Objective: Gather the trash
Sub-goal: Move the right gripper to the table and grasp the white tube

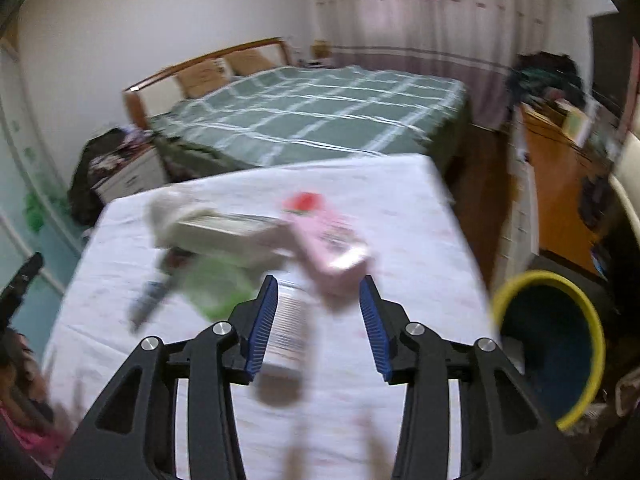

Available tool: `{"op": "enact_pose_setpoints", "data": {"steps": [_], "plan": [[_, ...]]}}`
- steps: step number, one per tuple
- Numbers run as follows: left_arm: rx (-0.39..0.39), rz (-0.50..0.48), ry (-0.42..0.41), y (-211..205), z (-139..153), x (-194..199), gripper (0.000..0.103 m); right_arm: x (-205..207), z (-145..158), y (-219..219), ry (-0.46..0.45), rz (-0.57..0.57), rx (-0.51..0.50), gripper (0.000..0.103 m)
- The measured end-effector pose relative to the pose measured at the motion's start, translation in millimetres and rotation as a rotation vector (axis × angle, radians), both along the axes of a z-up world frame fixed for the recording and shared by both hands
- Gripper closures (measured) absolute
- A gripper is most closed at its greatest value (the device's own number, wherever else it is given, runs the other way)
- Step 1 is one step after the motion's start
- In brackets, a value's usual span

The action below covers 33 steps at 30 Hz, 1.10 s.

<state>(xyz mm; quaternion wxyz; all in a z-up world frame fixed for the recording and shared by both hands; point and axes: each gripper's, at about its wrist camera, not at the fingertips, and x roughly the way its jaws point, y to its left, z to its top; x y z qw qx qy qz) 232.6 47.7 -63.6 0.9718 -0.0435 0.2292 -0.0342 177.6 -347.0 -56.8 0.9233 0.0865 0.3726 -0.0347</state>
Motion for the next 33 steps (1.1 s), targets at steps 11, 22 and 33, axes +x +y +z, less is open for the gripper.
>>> {"op": "enact_pose_setpoints", "data": {"steps": [11,22,33], "plan": [[-0.051,-0.009,-0.011,2,5,-10,0.005,68,-25,121,0.089,0.183,0.059,0.059],[-0.044,-0.023,-0.012,-6,7,-14,0.005,97,-46,165,0.101,0.136,-0.116,0.045],[-0.062,-0.018,-0.014,-7,7,-16,0.005,95,-71,180,0.157,0.165,-0.096,0.045]]}}
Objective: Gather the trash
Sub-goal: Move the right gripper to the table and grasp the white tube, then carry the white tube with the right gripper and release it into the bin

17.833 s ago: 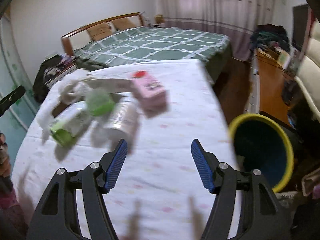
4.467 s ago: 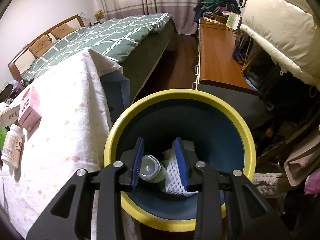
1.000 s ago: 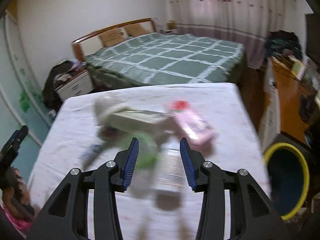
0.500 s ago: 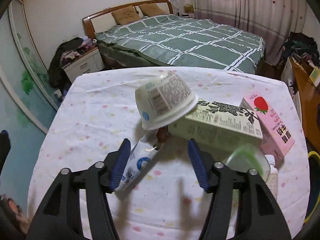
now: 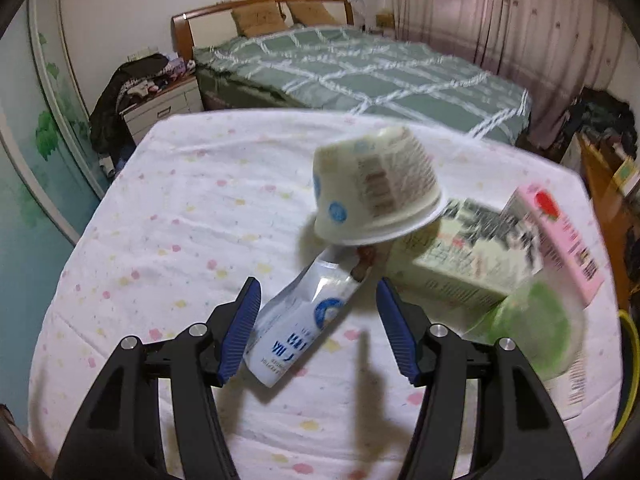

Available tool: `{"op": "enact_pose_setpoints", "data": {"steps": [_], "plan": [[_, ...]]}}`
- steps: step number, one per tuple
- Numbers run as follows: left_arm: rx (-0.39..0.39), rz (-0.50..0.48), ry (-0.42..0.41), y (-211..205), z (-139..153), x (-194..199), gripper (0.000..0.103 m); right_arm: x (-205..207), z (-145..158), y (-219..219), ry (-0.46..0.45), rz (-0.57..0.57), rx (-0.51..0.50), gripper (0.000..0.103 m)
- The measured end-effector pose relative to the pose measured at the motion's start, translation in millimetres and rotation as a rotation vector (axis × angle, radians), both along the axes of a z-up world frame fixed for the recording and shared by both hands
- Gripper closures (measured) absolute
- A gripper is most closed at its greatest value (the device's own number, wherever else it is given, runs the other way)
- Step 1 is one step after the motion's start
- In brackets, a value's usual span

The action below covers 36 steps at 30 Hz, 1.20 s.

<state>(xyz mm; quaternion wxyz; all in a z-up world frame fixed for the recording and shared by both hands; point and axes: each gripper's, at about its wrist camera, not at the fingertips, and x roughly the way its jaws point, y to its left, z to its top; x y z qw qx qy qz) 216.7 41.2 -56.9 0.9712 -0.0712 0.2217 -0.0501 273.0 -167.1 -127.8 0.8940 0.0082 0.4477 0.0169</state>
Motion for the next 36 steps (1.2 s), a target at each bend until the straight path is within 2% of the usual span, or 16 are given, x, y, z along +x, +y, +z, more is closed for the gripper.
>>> {"op": "enact_pose_setpoints", "data": {"steps": [4,6,8,14,23,31,36], "plan": [[0.0,-0.001,-0.001,-1,1,-1,0.005,9,-15,0,0.067,0.005,0.053,0.047],[0.0,-0.001,-0.001,-1,1,-1,0.005,12,-15,1,0.069,0.003,0.044,0.055],[-0.001,-0.001,0.0,-1,1,-1,0.005,12,-14,3,0.07,0.008,0.041,0.071],[-0.002,-0.002,0.003,-2,0,-1,0.005,0,-9,-2,0.074,0.037,0.074,0.095],[0.004,-0.01,0.005,-4,0,1,0.005,-53,5,-36,0.083,0.127,0.215,0.096],[0.025,-0.018,0.012,-8,-4,3,0.005,-108,6,-72,0.098,0.155,0.272,0.096],[0.048,-0.023,0.016,-13,-6,4,0.005,-137,18,-105,0.044,0.101,0.28,0.096]]}}
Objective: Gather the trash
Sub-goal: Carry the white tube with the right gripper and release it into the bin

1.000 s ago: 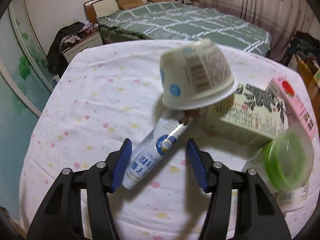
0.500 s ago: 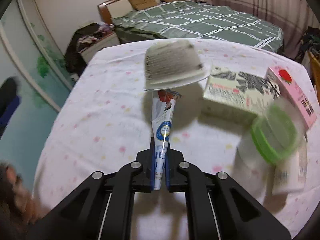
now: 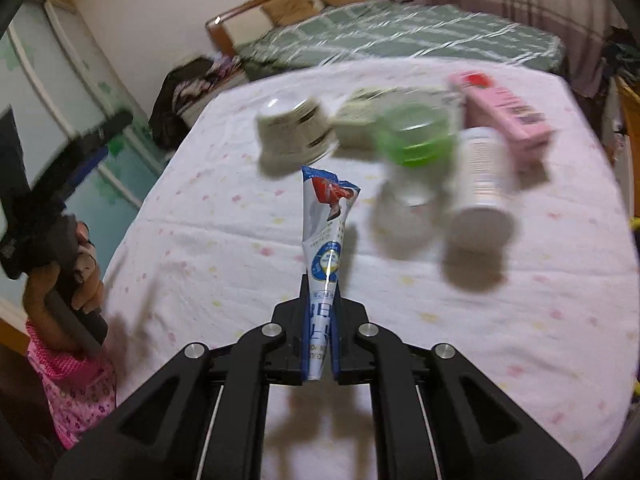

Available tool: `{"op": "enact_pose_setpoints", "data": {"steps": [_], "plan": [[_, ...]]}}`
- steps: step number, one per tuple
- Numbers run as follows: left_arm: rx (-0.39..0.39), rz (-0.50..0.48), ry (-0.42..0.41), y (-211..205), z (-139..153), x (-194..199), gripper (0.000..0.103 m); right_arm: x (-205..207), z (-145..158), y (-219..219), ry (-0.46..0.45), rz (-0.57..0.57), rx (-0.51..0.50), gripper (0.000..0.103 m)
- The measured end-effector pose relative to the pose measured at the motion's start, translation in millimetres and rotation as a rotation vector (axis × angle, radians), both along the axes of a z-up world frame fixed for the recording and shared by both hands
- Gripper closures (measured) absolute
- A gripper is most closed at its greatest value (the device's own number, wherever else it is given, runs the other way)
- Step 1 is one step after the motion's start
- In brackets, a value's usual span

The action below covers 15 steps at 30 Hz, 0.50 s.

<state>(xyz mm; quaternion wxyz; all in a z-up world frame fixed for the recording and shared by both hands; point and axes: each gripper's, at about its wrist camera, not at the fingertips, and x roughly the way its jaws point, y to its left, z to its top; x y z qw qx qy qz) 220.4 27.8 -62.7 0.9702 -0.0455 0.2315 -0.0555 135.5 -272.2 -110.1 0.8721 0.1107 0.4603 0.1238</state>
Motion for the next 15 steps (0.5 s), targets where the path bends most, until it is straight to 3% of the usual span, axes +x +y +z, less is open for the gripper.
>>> {"op": "enact_pose_setpoints", "data": {"steps": [7,11,15], "plan": [[0.029,-0.016,0.003,-7,-2,-1,0.005,-28,23,-100,-0.076,-0.263,-0.055,0.096],[0.042,-0.025,0.002,-10,-3,-1,0.005,-39,16,-174,-0.059,-0.457,-0.097,0.096],[0.045,-0.033,0.01,-11,-5,1,0.005,-44,-4,-229,-0.006,-0.577,-0.136,0.095]]}}
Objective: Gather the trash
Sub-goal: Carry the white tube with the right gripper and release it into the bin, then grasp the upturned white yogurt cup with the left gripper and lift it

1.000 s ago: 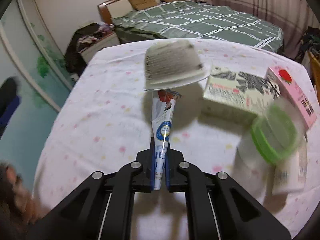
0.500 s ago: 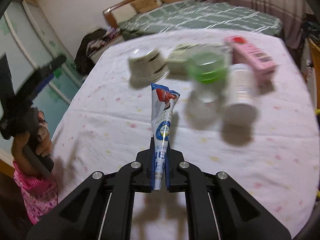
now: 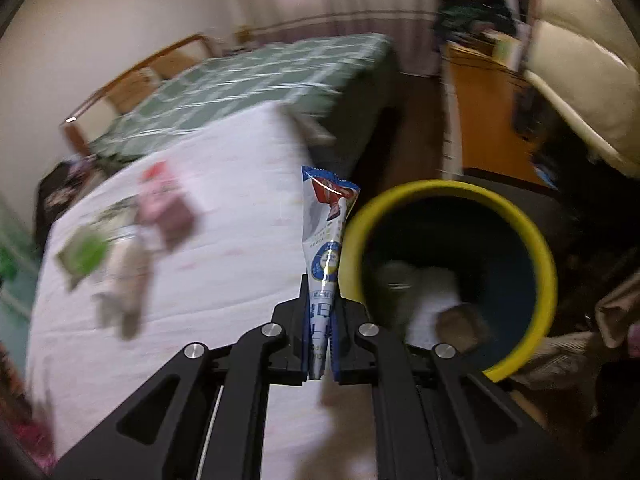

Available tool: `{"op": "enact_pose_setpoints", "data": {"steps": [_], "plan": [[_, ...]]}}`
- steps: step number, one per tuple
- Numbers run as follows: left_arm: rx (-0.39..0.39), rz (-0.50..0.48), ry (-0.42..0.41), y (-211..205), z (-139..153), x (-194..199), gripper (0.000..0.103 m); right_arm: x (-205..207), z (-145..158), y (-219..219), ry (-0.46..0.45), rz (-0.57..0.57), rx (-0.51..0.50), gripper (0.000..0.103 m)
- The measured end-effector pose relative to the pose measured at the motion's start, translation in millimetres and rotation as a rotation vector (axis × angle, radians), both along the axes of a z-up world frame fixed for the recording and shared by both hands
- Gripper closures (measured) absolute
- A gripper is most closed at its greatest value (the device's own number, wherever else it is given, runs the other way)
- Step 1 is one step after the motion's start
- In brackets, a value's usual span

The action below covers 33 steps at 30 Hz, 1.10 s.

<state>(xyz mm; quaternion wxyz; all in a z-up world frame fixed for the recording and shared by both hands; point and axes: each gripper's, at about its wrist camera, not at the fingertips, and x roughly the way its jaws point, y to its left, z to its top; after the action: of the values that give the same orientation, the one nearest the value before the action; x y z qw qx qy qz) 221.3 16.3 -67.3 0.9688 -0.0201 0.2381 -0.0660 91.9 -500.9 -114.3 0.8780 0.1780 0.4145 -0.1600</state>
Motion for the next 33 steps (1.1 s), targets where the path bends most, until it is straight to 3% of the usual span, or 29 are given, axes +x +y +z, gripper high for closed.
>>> {"op": "enact_pose_setpoints", "data": {"steps": [4,9,13,17,26,33], "plan": [[0.013,-0.003,0.004,-3,-2,1,0.005,1,-28,-46,0.058,-0.076,0.025,0.095],[0.027,-0.005,0.014,-5,-5,4,0.005,2,-52,-74,0.096,-0.137,0.044,0.09],[0.033,-0.007,0.02,-6,-8,5,0.005,4,-59,-86,0.11,-0.186,0.033,0.072],[0.034,-0.011,0.023,-7,-8,7,0.005,3,-53,-89,0.098,-0.219,0.023,0.07],[0.076,-0.022,0.037,-18,-15,10,0.005,41,8,-20,-0.139,-0.144,0.006,0.06],[0.114,-0.069,0.052,-33,-21,10,0.005,64,18,47,-0.192,0.025,-0.135,0.049]]}}
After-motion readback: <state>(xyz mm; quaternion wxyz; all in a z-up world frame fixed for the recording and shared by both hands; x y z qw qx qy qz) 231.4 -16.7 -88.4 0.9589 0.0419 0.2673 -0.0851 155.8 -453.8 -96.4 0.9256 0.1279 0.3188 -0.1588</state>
